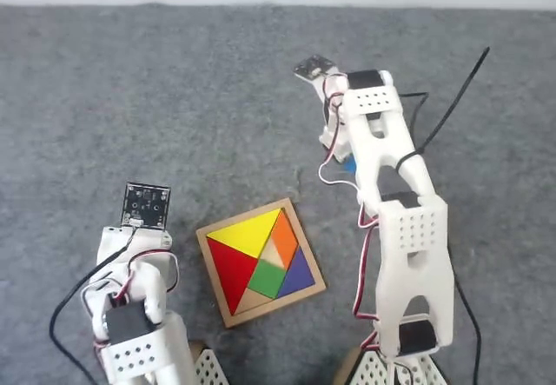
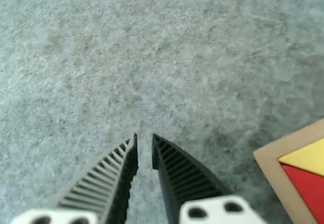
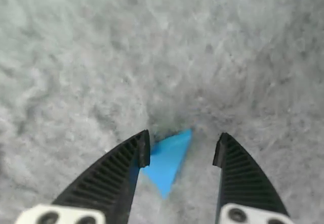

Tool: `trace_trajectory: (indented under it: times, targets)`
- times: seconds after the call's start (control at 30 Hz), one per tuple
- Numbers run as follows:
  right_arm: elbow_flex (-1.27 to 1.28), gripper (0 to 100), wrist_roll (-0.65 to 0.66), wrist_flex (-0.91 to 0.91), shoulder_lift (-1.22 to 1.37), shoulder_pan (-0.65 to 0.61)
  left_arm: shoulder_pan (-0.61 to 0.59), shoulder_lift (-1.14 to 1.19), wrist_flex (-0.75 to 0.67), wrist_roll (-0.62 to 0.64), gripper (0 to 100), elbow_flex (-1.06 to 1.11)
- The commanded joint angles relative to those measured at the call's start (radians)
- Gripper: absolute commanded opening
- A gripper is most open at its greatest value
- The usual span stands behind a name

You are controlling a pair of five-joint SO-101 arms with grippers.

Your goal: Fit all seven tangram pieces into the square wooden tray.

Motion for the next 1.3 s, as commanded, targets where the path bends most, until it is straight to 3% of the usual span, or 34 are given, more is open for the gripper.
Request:
trace_trajectory:
  times: [0.0,1.0,1.27]
  targets:
    - [-0.057,21.9,0.054,0.018,-0.005,0.016,-0.006,-0.021,0.005,-0.011,5,-0.013]
    - [-0.061,21.9,0.060,0.177,-0.004,0.022,-0.005,-0.020,0.028,-0.080,5,-0.013]
    - [-0.051,18.5,0.123,0.162,0.051,0.013,-0.005,-0.020,0.028,-0.080,6,-0.013]
